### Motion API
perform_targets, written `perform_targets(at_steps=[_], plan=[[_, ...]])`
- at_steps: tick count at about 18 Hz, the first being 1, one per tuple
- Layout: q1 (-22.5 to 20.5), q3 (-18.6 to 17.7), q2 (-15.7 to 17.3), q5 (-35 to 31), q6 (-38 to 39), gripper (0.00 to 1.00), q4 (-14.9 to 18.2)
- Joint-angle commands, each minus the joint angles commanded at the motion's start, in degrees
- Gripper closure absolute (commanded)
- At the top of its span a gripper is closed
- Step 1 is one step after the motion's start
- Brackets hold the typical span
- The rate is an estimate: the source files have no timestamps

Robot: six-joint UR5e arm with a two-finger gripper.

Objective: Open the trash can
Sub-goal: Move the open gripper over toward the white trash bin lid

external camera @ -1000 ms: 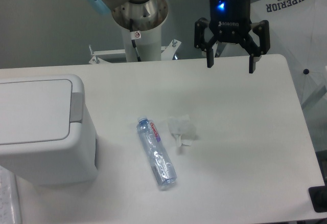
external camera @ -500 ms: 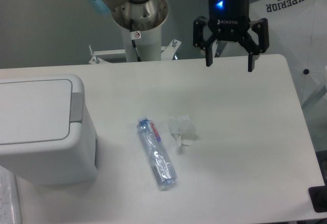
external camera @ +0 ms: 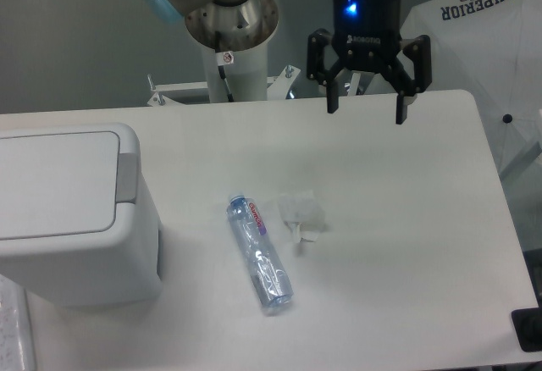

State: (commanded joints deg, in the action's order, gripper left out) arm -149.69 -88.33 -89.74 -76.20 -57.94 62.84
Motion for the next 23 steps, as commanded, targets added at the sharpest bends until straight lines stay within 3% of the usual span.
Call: perform_targets(at_steps=[6, 13, 16, 19, 23], plan=[[5.80, 0.09, -0.35, -0.09, 11.33, 0.00, -0.09], [14.15, -0.70, -1.58, 0.00, 32.24, 0.00, -0.09], [17.14, -1.58, -2.02, 0.00, 41.30, 0.00, -2.28], [18.20, -2.72, -2.02, 2.36, 48.51, 0.00, -4.48], [18.20, -3.77, -2.29, 7.02, 56.09, 0.00, -4.48]])
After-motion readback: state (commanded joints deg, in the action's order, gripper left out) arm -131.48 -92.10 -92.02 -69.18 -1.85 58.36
